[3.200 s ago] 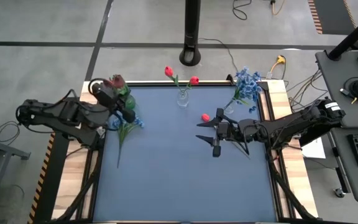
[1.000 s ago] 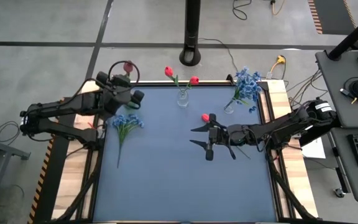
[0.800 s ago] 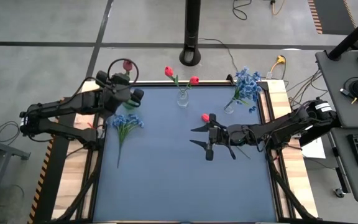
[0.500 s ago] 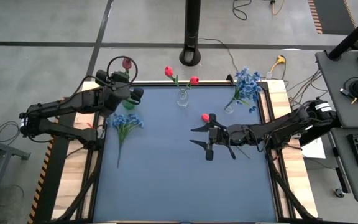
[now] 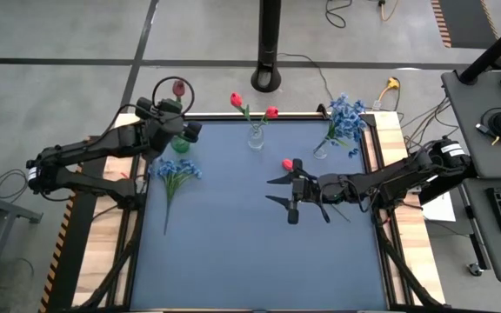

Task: Sort flowers into vase by color
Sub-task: Put the dark red flower into the green vase

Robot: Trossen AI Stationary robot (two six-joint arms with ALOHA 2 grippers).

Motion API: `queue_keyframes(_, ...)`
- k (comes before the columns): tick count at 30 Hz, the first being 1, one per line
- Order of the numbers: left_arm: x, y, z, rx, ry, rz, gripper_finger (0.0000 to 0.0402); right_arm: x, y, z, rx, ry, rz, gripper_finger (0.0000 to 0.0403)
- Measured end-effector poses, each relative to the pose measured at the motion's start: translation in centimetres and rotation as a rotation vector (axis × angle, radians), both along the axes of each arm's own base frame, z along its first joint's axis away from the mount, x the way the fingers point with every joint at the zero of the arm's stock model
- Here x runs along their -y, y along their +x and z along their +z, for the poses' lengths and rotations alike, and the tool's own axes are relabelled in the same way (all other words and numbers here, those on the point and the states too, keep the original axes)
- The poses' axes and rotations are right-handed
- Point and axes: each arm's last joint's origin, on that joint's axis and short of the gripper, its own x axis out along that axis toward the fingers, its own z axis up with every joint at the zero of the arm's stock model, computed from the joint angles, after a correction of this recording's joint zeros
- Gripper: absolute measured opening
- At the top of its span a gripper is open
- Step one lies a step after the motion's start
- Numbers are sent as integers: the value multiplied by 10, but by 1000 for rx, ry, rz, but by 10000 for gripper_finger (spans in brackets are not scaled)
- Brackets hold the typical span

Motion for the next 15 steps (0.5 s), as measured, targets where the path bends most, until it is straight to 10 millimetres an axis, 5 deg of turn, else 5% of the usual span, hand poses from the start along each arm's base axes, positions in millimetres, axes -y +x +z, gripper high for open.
queue_keyframes(15, -6, 3, 3, 97, -14, -30, 8, 0, 0, 0, -1, 2, 1, 196)
